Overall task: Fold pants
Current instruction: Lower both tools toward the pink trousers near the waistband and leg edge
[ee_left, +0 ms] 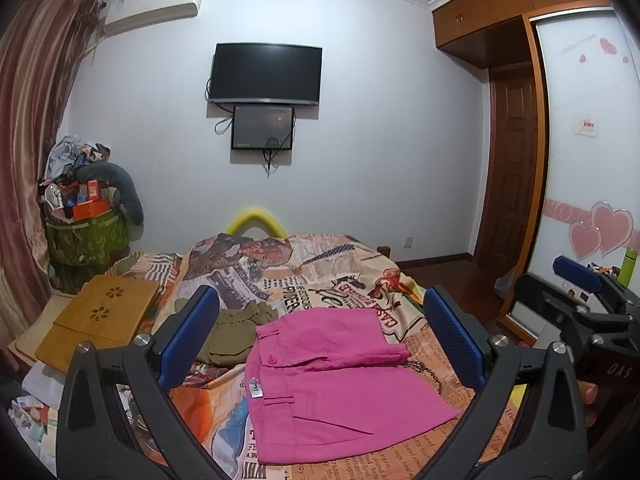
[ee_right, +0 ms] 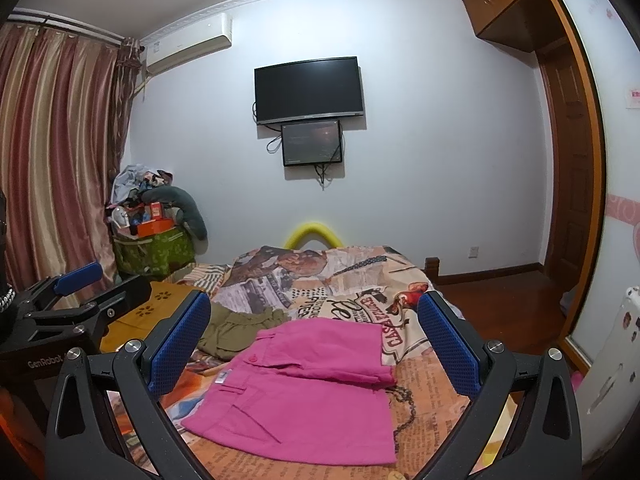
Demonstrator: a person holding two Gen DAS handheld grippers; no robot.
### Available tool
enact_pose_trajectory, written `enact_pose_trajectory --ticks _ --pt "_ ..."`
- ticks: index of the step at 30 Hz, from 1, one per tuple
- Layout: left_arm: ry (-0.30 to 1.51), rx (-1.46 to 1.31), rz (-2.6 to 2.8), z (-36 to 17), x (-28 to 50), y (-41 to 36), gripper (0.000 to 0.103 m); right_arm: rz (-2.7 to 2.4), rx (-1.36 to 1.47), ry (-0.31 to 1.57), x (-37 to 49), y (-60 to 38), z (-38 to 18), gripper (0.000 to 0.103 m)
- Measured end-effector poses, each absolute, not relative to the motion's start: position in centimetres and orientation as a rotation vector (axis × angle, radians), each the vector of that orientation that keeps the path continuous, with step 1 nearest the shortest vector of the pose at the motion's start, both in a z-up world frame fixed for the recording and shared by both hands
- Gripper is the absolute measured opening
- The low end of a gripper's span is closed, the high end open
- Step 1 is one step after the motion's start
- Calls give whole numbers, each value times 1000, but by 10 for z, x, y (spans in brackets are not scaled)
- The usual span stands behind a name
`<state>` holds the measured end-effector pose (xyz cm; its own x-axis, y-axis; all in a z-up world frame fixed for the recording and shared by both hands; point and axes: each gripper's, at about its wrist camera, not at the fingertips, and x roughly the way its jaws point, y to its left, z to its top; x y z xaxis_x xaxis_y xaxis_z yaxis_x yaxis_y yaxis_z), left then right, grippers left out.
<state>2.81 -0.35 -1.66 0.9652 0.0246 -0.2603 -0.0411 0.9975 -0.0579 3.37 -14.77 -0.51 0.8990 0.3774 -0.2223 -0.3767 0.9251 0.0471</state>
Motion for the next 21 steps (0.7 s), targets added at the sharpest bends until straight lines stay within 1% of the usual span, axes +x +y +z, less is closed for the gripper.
enact_pose_trajectory --ticks 6,10,16,21 --pt "341 -66 53 -33 57 0 103 360 7 272 53 -153 -13 103" --pt "400 -63 67 -48 80 5 103 336 8 329 73 -157 -30 103" --pt "512 -29 89 -74 131 19 103 301 -17 440 111 -162 -53 103" --pt "644 -55 103 -101 182 41 103 307 -68 526 141 -163 -71 103"
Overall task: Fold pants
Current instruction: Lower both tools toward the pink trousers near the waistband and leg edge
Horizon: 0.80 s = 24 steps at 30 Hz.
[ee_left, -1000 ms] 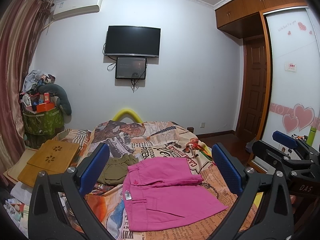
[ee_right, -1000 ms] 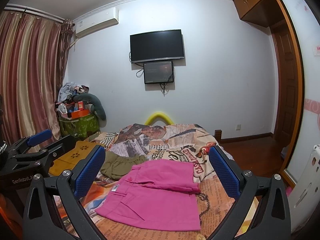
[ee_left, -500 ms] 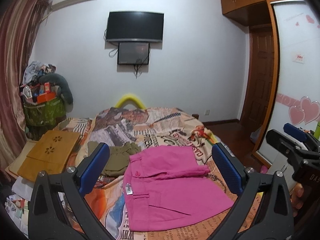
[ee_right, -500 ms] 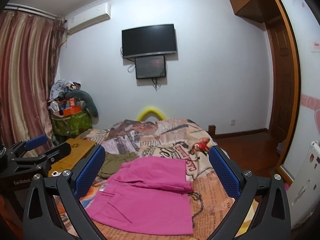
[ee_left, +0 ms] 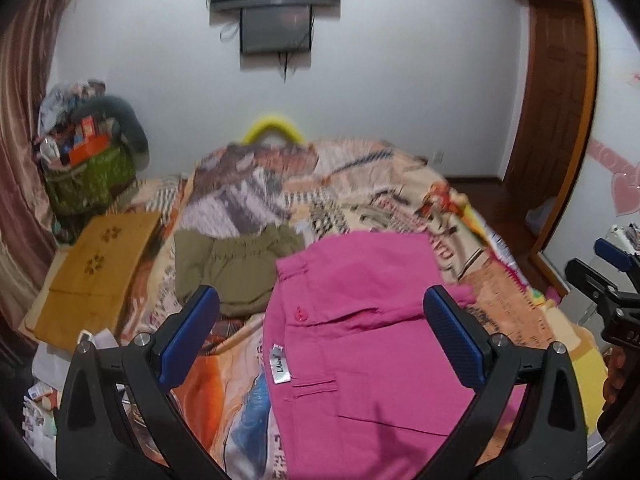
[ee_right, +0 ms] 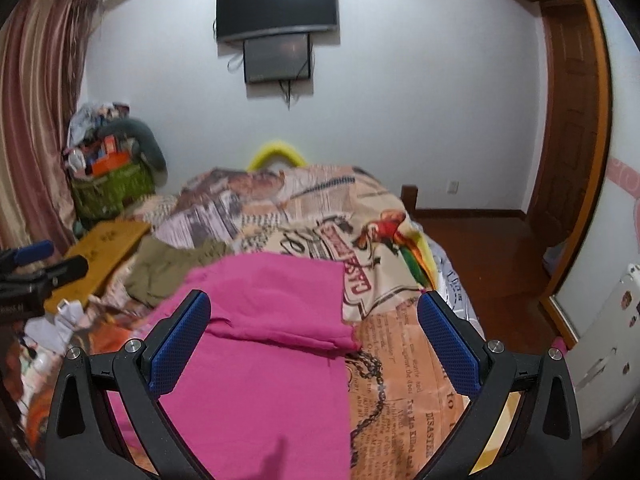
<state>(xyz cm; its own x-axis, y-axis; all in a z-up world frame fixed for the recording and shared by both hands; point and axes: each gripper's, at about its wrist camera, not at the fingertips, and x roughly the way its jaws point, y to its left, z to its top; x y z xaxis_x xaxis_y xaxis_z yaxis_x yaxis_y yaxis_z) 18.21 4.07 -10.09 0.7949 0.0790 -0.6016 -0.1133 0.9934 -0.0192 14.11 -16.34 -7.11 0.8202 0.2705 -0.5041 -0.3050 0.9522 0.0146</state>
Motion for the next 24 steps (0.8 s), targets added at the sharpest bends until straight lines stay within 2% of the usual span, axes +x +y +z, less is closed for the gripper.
enact_pose_trajectory --ticks 9,14,21,22,23,24 --pt "860 -32 184 -163 252 66 103 344 -101 684 188 -174 -113 103" --pt "969 -2 165 -200 274 71 103 369 -51 834 210 -187 -144 103" --pt "1014 30 120 -228 287 74 103 387 -31 997 235 -189 -184 101" --pt "1016 24 113 -231 288 76 100 397 -33 1011 237 -188 -188 101" --pt "1017 22 108 -233 289 77 91 401 -34 1017 240 -187 -191 100" --pt "1026 24 105 -235 291 77 87 406 -36 1029 244 -186 -195 97"
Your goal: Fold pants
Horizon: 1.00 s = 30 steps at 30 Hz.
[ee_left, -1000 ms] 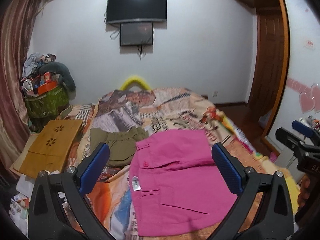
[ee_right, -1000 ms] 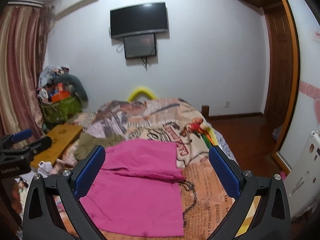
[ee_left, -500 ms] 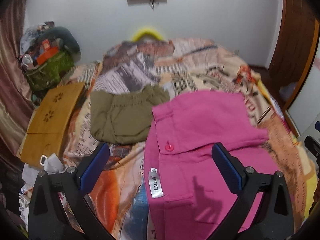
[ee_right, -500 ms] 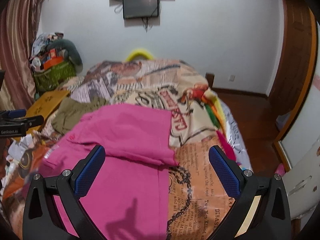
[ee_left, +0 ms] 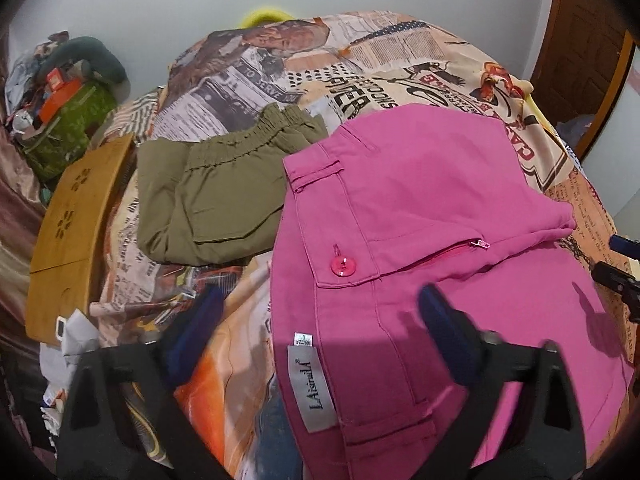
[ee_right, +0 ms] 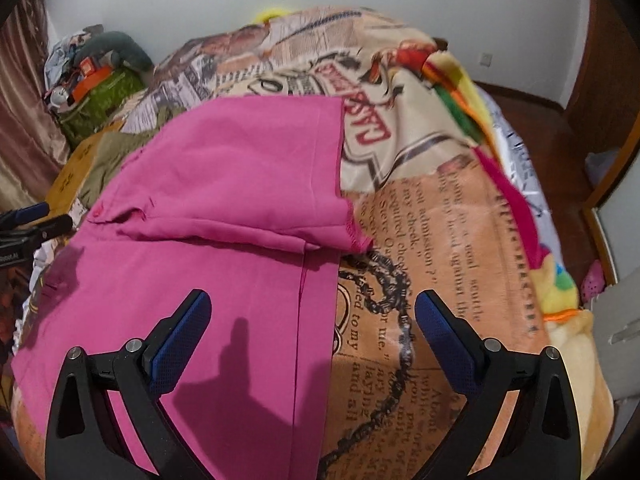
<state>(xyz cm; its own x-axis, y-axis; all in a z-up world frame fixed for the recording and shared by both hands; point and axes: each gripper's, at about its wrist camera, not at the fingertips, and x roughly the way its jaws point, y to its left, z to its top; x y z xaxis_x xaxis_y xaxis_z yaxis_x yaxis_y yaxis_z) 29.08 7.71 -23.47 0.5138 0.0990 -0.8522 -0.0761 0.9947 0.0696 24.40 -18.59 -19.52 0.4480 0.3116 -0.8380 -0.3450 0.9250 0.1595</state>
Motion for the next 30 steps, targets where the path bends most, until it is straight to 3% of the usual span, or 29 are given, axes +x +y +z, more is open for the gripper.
enact_pose_trajectory --ticks 2,7,11,15,17,19,20,28,30 --pt "1057 24 96 -242 295 78 80 419 -43 1054 251 -185 -203 89" --pt "1104 -14 53 -257 296 79 78 459 -44 1127 265 -179 -220 71" --pt "1147 -78 15 -269 297 83 75 510 -16 1157 268 -177 -229 63" --pt "1176 -146 -8 -280 297 86 70 522 6 1175 269 -178 -234 46" --pt "1180 -169 -29 -282 294 85 62 538 13 1179 266 -177 -235 39" --pt "1175 -164 -31 -280 293 84 55 551 12 1178 264 -175 -234 19" --pt "1175 -170 -51 -279 292 82 42 543 4 1176 263 -174 -233 11" --pt "1183 -148 -35 -274 283 83 21 531 -28 1159 251 -173 -223 5" --pt "1186 -163 -41 -274 280 88 21 534 -32 1152 245 -175 -219 5"
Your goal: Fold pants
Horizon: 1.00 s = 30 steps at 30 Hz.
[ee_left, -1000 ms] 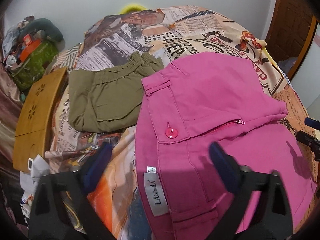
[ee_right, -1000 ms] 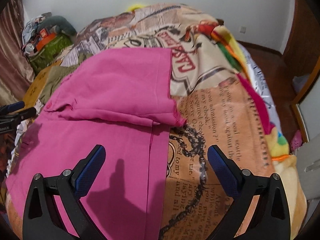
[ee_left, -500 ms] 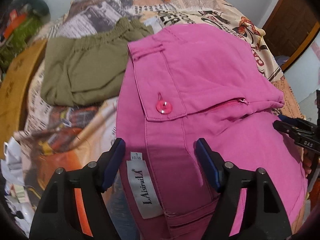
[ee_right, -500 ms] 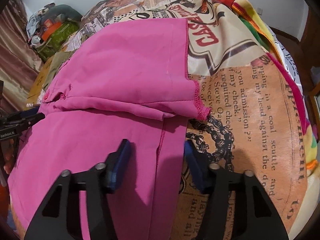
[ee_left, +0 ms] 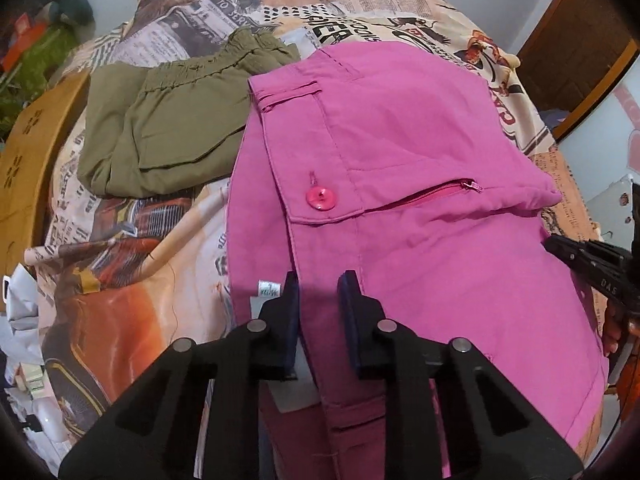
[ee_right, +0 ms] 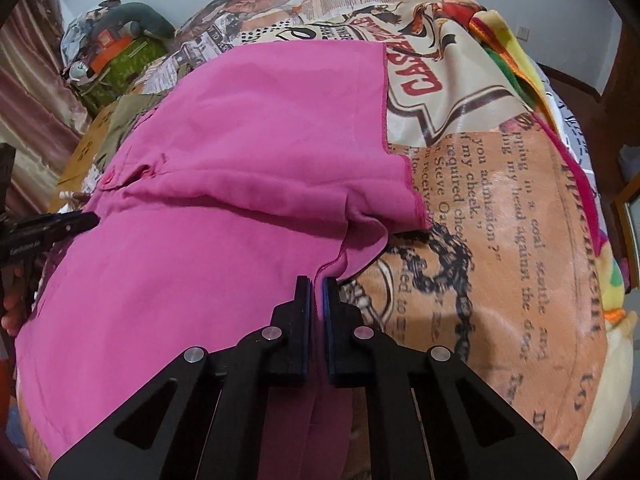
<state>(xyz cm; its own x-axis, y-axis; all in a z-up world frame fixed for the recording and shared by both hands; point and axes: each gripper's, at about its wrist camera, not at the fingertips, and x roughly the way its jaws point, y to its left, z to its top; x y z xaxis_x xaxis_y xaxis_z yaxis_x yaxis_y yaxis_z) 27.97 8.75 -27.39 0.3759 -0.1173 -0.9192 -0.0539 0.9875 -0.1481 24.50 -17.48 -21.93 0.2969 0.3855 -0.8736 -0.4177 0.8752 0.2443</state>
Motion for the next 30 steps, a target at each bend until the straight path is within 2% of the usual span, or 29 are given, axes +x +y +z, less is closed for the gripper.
enact_pose_trajectory --ticks 15,18,24,28,30 --pt "1172 -78 -17 -271 268 79 23 535 27 1156 222 -183 -213 6" --pt "1177 -65 0 -266 268 81 30 519 28 1155 221 -187 -210 12" --pt "1146 -126 9 -247 273 98 32 480 -28 1093 221 -192 -191 24" --pt "1110 -108 26 -235 285 100 41 470 -14 1045 232 -198 -181 37" --pt "1104 -105 29 -234 292 101 45 457 2 1021 241 -201 -177 40"
